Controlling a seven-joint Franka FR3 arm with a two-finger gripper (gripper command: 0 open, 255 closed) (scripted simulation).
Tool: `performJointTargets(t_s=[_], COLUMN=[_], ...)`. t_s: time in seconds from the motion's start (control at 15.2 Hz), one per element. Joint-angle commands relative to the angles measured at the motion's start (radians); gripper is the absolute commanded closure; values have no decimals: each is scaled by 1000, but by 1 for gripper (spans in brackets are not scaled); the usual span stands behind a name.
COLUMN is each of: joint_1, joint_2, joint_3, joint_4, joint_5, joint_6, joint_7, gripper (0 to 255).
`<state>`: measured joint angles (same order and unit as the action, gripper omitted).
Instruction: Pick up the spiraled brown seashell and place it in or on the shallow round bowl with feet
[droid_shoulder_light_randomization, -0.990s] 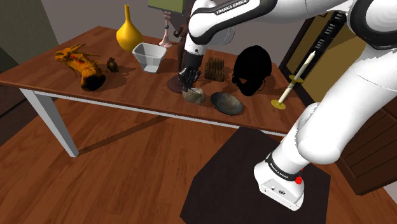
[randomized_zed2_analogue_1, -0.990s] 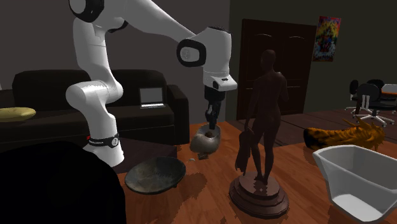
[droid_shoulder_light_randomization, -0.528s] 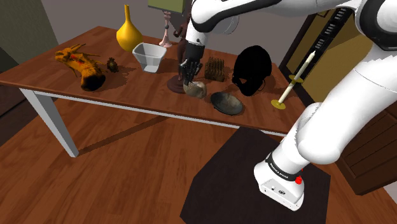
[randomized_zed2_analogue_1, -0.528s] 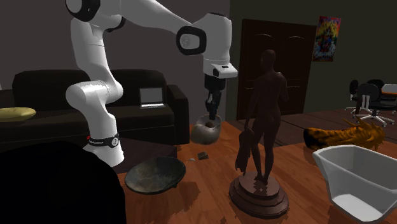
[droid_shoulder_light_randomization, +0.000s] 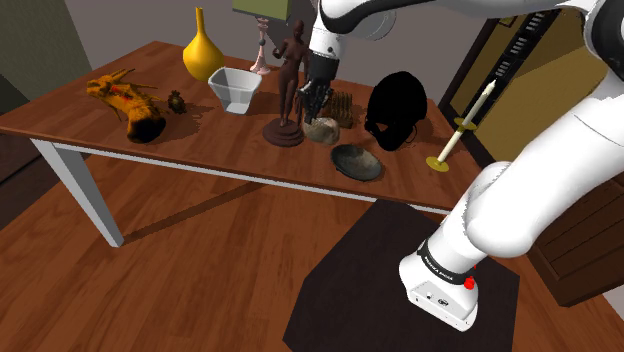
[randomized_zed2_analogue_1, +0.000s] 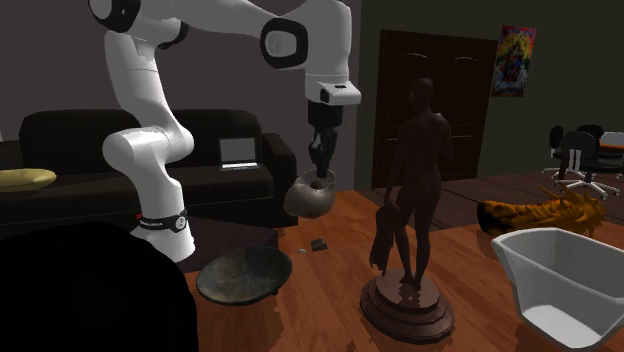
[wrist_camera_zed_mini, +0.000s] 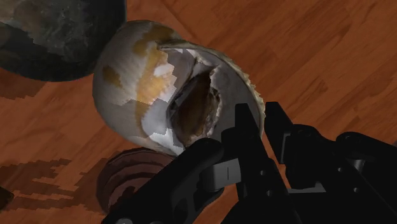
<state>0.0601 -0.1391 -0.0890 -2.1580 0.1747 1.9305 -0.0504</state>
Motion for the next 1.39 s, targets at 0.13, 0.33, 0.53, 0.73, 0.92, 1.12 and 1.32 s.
performJointTargets(t_s=[0.13, 0.33, 0.53, 0.73, 0.92, 1.12, 1.32], joint_1=[-39, -71, -104, -131, -131, -131, -131], joint_2=[-88, -145, -195, -229, -221, -211, -199], joint_3=[-44, -82, -121, -155, -157, -160, -163], joint_4=[-58, -88, -107, -115, -148, -180, -210], joint_5=[-28, -55, -86, -112, -111, -109, -107], joint_6=[-40, -75, -112, -143, -102, -61, -19], joint_7=[-65, -117, -170, -215, -221, -227, -234], gripper=[255, 255, 255, 255, 255, 255, 255])
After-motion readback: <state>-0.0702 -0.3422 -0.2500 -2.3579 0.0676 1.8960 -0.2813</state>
